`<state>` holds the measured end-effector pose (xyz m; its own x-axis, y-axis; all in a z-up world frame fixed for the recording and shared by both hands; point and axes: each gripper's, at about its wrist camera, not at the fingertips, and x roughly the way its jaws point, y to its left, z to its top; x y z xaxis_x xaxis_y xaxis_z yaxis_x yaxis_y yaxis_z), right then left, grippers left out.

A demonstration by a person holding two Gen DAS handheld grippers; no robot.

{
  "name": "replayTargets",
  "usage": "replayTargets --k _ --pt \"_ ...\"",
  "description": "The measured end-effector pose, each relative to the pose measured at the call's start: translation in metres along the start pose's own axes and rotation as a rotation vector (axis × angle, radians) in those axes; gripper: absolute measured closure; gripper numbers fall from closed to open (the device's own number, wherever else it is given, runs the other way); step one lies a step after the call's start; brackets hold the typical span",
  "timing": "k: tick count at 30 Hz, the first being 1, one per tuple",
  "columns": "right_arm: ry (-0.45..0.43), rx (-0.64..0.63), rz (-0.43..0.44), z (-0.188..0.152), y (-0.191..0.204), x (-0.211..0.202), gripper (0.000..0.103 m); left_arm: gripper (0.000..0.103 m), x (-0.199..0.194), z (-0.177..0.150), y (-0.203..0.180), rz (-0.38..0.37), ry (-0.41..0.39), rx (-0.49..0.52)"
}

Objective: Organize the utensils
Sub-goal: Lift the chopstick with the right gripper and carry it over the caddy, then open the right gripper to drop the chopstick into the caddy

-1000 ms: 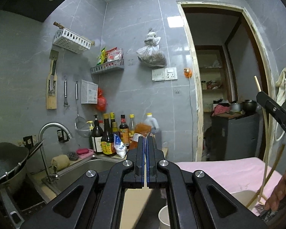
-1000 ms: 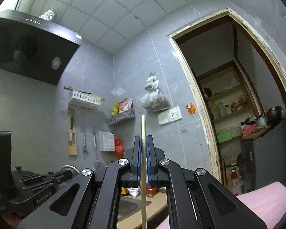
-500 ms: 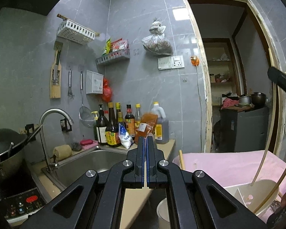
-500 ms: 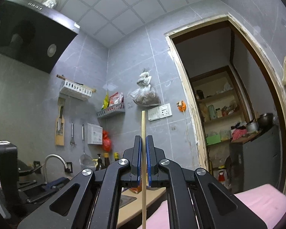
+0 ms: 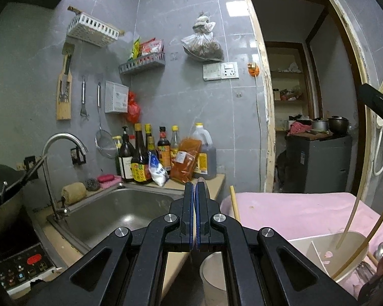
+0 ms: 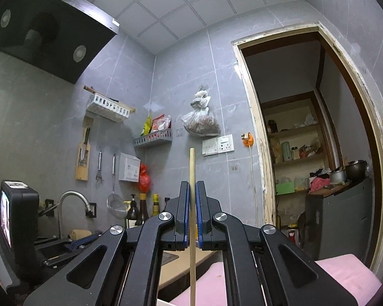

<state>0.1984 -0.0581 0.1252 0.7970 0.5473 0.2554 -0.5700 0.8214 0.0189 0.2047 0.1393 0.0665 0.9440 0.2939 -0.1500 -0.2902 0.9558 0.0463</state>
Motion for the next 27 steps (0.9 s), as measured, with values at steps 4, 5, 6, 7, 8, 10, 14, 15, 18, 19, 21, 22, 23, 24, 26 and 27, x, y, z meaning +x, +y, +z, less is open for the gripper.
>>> replayTargets --k 4,5,6,7,8,10,14,15,18,19,21,22,23,24,26,27 --pt "0.019 0.007 0.005 -0.001 -0.002 -0.002 0.099 0.103 0.001 0.001 0.001 -0.030 0.027 -0.016" --pt "0.023 0.008 0.006 -0.001 -0.002 -0.002 0.099 0.103 0.001 0.000 0.000 -0.033 0.032 -0.015" --pt "0.026 0.010 0.006 -0.001 -0.003 -0.002 0.099 0.103 0.001 0.000 -0.001 -0.037 0.037 -0.016" --pt "0.030 0.013 0.005 -0.001 -0.004 -0.003 0.099 0.103 0.001 -0.001 -0.001 -0.040 0.039 -0.019" --pt "0.033 0.016 0.006 -0.001 -0.005 -0.003 0.099 0.103 0.001 -0.001 -0.001 -0.049 0.044 -0.022" --pt "0.040 0.024 0.008 -0.001 -0.006 -0.004 0.098 0.102 0.000 -0.001 -0.001 -0.072 0.057 -0.032" --pt "0.045 0.033 0.008 0.001 -0.008 -0.006 0.096 0.101 -0.002 0.002 0.002 -0.135 0.071 -0.065" --pt "0.045 0.034 0.007 0.002 -0.008 -0.007 0.095 0.100 -0.003 0.003 0.003 -0.146 0.072 -0.074" --pt "0.039 0.040 0.004 0.006 -0.010 -0.011 0.083 0.100 -0.008 0.007 0.003 -0.164 0.068 -0.091" --pt "0.035 0.043 0.003 0.008 -0.012 -0.012 0.080 0.100 -0.009 0.009 0.003 -0.170 0.067 -0.095" --pt "0.031 0.045 -0.002 0.012 -0.014 -0.014 0.080 0.099 -0.012 0.013 0.003 -0.179 0.064 -0.099" --pt "0.030 0.045 -0.004 0.013 -0.015 -0.015 0.079 0.099 -0.013 0.015 0.002 -0.185 0.062 -0.102" --pt "0.026 0.044 -0.008 0.015 -0.016 -0.017 0.078 0.097 -0.015 0.017 0.001 -0.195 0.060 -0.106" --pt "0.023 0.042 -0.012 0.017 -0.018 -0.019 0.077 0.096 -0.017 0.019 0.000 -0.203 0.057 -0.108" --pt "0.018 0.041 -0.018 0.021 -0.020 -0.022 0.073 0.085 -0.021 0.021 -0.003 -0.212 0.051 -0.108" --pt "0.017 0.039 -0.023 0.023 -0.022 -0.025 0.071 0.081 -0.023 0.022 -0.004 -0.220 0.048 -0.111"
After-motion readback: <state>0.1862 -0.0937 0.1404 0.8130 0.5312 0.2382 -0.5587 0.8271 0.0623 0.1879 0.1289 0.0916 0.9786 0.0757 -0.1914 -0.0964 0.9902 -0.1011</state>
